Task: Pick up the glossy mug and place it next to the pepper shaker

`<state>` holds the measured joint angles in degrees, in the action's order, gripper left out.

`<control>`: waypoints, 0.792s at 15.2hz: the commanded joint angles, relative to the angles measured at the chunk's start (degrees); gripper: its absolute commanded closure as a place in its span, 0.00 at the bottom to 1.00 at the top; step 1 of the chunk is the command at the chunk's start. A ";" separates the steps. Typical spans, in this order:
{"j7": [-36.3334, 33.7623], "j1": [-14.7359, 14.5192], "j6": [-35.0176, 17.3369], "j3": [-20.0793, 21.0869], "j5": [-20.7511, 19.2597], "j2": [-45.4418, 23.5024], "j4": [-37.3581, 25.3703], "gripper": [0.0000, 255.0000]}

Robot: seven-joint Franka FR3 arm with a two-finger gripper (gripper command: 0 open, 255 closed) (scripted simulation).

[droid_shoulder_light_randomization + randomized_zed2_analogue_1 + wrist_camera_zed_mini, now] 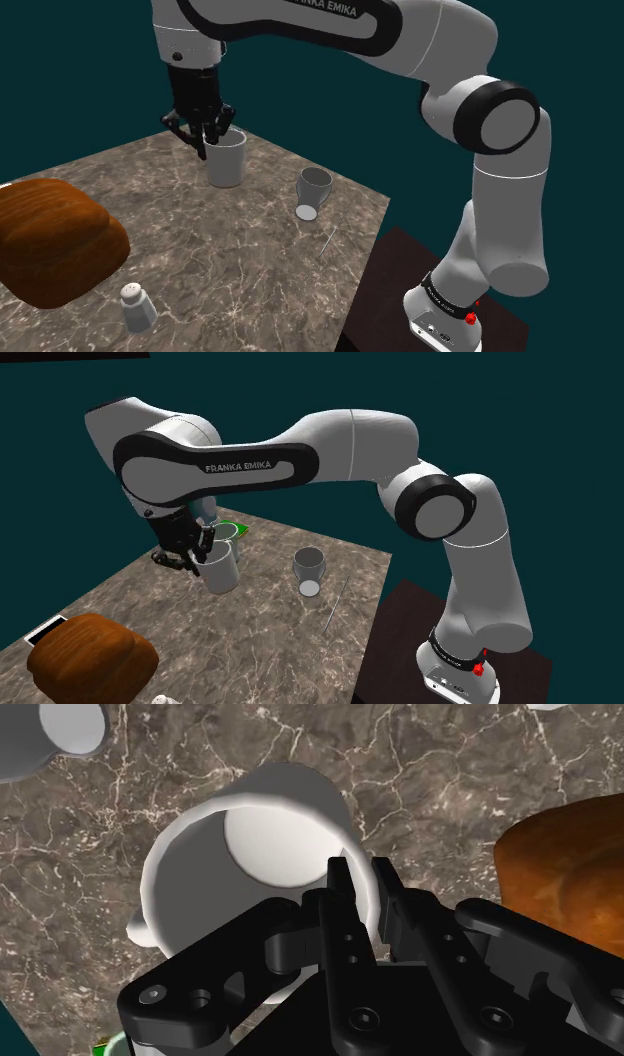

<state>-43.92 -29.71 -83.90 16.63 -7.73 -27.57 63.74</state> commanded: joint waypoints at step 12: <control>-4.13 -2.06 -8.11 0.92 0.07 0.45 8.73 1.00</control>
<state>-48.09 -31.87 -91.25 17.58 -7.63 -27.07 71.80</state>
